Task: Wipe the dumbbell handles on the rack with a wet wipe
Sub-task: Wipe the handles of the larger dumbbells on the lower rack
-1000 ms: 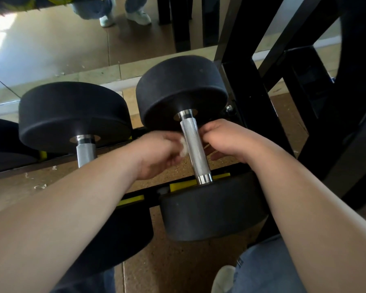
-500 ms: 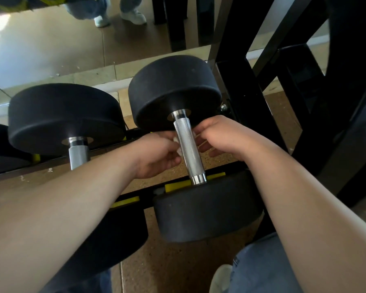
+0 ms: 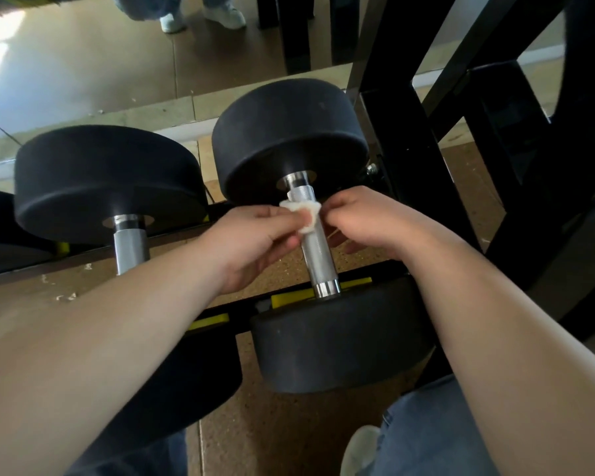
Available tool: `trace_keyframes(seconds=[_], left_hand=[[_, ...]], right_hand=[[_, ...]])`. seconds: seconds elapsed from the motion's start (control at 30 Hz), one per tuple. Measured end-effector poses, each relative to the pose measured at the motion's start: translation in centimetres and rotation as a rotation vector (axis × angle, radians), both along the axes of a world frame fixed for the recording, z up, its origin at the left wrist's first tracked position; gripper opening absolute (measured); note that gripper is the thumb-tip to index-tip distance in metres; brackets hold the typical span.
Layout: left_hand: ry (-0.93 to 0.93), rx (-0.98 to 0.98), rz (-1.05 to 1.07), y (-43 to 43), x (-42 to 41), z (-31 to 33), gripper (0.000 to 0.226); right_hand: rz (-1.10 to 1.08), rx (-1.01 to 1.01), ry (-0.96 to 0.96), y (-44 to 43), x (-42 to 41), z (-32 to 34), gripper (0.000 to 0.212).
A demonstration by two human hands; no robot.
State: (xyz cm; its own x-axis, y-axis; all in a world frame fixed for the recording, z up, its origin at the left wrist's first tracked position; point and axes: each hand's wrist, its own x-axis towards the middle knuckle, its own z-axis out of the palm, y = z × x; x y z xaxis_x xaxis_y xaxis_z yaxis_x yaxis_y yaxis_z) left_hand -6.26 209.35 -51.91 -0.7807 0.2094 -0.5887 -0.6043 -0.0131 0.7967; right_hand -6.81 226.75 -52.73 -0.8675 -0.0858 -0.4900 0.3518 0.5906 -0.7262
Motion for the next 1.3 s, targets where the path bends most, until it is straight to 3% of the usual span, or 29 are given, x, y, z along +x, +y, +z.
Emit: trace_keyframes(seconds=[0.17, 0.23, 0.4, 0.5, 0.63, 0.7, 0.77, 0.9, 1.0, 1.1, 1.3], left_hand=[[0.092, -0.357, -0.375, -0.6, 1.4, 0.6, 0.013], [0.209, -0.417, -0.338, -0.1, 1.8, 0.8, 0.014], [0.565, -0.454, 0.03, 1.1, 0.3, 0.5, 0.009], [0.742, -0.553, -0.126, 0.5, 0.5, 0.7, 0.011], [0.585, -0.656, -0.653, -0.8, 1.7, 1.5, 0.012], [0.595, -0.704, -0.74, -0.8, 2.2, 1.3, 0.017], [0.671, -0.693, -0.653, -0.6, 2.2, 0.9, 0.021], [0.67, -0.555, -0.234, -0.5, 0.2, 0.9, 0.014], [0.614, -0.584, -0.351, -0.6, 0.2, 1.1, 0.012], [0.492, -0.554, -0.535, -0.8, 1.0, 1.7, 0.015], [0.243, -0.304, -0.278, -1.0, 0.6, 1.8, 0.021]], right_hand=[[0.022, 0.029, 0.005, -0.1, 0.3, 0.1, 0.026], [0.001, 0.033, 0.021, -0.1, 0.4, 0.1, 0.027], [-0.038, 0.026, 0.078, -0.1, 0.8, 0.7, 0.021], [-0.021, 0.043, 0.093, -0.2, 1.0, 1.0, 0.021], [-0.029, 0.056, 0.099, -0.3, 1.5, 1.3, 0.025], [-0.009, 0.086, 0.096, -0.4, 1.7, 1.2, 0.025], [0.008, 0.11, 0.118, -0.4, 1.8, 1.1, 0.024], [-0.105, -0.014, 0.224, 0.2, 1.9, 2.4, 0.021], [-0.012, -0.043, 0.402, 0.6, 2.2, 3.1, 0.022], [0.144, 0.029, 0.408, 0.4, 2.7, 3.0, 0.019], [0.269, 0.048, 0.192, 0.8, 2.9, 3.3, 0.016]])
